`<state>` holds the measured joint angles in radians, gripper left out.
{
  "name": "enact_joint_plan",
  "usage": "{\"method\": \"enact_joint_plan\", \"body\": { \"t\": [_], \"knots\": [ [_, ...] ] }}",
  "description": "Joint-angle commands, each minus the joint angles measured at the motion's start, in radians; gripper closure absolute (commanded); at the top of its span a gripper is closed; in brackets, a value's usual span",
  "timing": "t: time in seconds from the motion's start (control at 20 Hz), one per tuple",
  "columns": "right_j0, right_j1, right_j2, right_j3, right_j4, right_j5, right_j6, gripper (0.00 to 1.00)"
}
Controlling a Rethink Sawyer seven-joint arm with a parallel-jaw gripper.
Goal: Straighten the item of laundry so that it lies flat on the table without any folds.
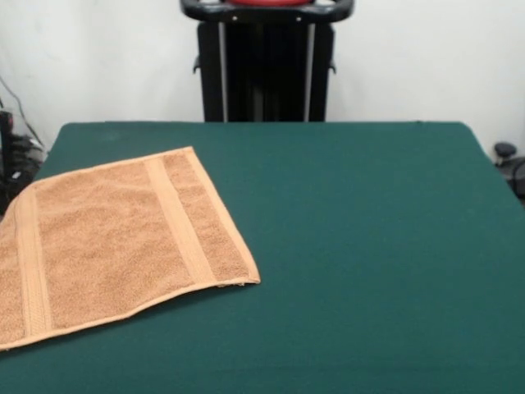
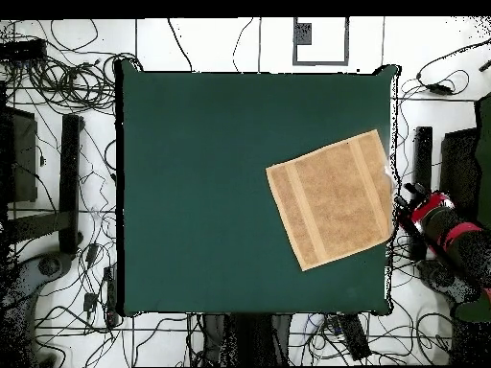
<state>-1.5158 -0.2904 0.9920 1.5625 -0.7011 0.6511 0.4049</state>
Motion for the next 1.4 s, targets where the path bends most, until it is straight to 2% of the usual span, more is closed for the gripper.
{"method": "enact_joint_plan", "body": {
  "t": [0.05, 0.15, 0.4, 0.6, 0.9, 1.4],
  "knots": [
    [0.062, 0.002, -0.089, 0.085, -0.009, -0.063, 0.141, 0.0],
    [0.062, -0.002, -0.09, 0.098, 0.005, -0.076, 0.168, 0.0],
    [0.114, -0.065, -0.125, 0.173, 0.023, -0.185, 0.351, 0.0],
    [0.155, -0.101, -0.162, 0.211, 0.067, -0.245, 0.422, 0.0],
    [0.206, -0.112, -0.228, 0.238, 0.122, -0.335, 0.449, 0.0],
    [0.276, -0.15, -0.291, 0.258, 0.191, -0.387, 0.489, 0.0]
  ]
}}
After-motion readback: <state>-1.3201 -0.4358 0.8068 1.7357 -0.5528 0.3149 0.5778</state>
